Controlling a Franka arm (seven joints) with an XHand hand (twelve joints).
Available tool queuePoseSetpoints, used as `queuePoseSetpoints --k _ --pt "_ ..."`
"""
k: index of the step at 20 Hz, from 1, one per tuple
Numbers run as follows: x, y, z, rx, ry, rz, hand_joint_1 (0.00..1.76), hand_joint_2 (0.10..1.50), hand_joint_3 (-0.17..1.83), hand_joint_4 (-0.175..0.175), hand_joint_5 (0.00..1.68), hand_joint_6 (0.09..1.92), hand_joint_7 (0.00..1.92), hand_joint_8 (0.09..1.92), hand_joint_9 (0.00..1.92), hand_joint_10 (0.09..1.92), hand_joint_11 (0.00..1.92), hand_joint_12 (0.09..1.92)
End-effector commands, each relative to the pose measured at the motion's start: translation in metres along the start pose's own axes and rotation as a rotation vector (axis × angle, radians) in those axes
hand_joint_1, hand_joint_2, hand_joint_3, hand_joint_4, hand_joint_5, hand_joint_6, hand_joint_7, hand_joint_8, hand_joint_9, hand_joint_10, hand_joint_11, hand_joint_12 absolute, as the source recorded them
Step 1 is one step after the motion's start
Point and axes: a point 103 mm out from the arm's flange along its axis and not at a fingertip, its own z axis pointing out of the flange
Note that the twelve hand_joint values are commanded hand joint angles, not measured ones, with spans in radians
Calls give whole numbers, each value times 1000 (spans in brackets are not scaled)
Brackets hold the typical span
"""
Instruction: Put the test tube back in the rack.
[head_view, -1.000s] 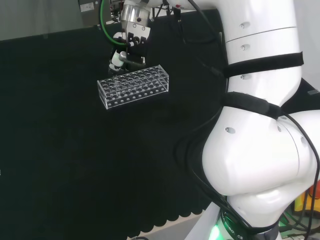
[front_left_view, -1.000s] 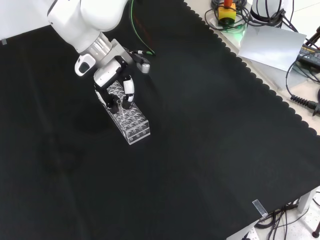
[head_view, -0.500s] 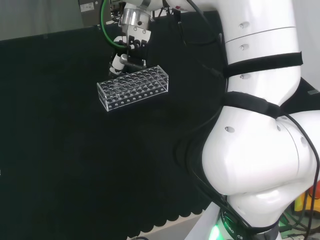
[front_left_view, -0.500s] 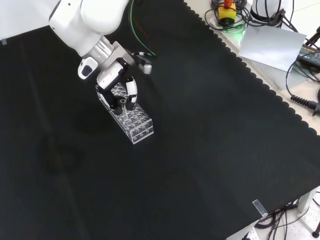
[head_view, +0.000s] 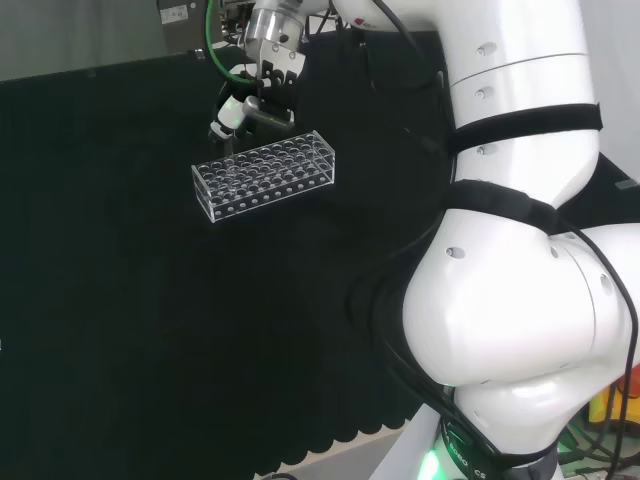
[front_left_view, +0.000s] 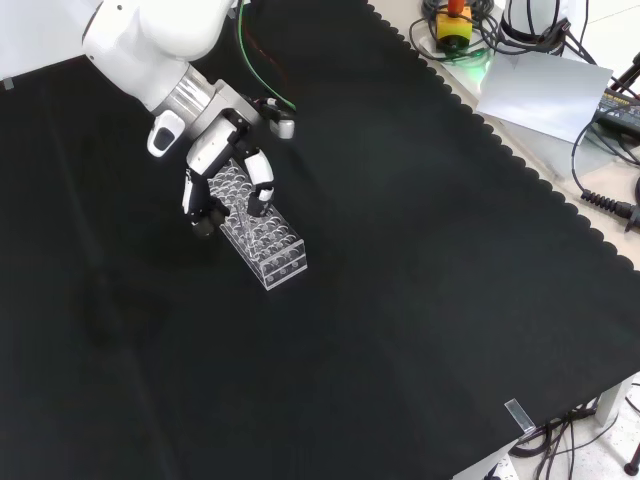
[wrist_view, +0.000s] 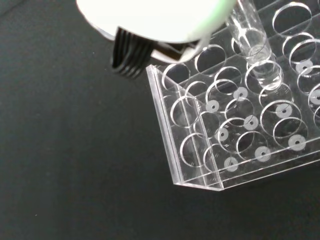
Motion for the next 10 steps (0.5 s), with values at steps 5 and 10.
queuePoseSetpoints --k 5,10 --pt "1 -20 -28 -33 50 -21 1108 506 708 -24 451 746 678 910 786 859 516 1453" --pt "13 -34 -68 -79 37 -35 1103 507 706 -20 440 735 669 911 769 860 505 1454"
